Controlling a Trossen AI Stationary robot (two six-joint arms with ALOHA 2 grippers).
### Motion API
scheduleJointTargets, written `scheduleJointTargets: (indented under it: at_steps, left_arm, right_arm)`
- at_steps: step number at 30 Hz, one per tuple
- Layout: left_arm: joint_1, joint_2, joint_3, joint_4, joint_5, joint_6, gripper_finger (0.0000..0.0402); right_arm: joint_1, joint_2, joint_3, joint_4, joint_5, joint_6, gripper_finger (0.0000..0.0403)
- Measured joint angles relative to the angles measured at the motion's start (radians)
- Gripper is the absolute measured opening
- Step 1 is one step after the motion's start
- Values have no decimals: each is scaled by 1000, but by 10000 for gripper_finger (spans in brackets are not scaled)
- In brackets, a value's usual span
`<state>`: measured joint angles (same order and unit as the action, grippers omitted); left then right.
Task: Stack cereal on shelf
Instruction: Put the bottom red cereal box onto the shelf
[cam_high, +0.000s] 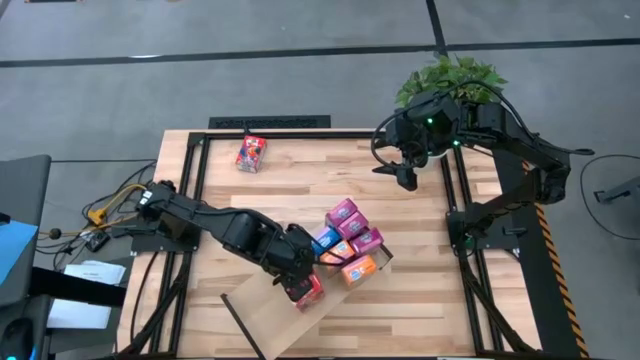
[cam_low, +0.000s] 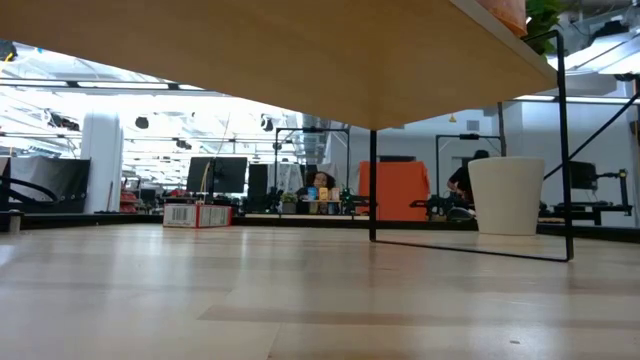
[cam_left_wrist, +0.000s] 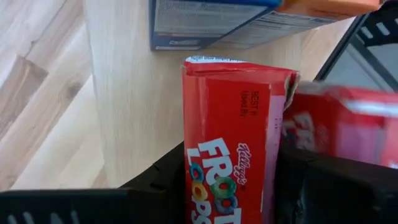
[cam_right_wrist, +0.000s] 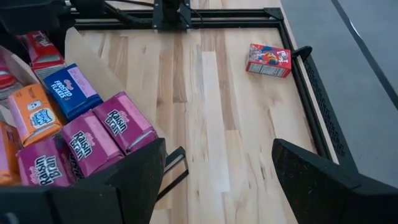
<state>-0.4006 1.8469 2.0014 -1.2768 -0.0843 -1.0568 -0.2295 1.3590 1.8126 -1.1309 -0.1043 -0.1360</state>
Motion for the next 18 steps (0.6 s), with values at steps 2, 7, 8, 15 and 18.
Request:
scheduleJointTargets:
  at_steps: [2,7,8,15,18]
  left_arm:
    - [0,1,-1,21,0,-7,140]
    - [7,6,-3,79,-55,20,139]
    - [9,6,-3,78,-61,32,139]
    - [41,6,-3,67,-10,93,139]
    - [43,5,-2,62,-4,104,142]
  right_arm:
    - [0,0,0,-1,0,-5,317]
    - [0,0,0,-2,0,-8,317]
    - [0,0,0,-2,0,-8,317]
    - [0,0,0,-7,0,-7,317]
    - [0,0,0,-21,0,-7,317]
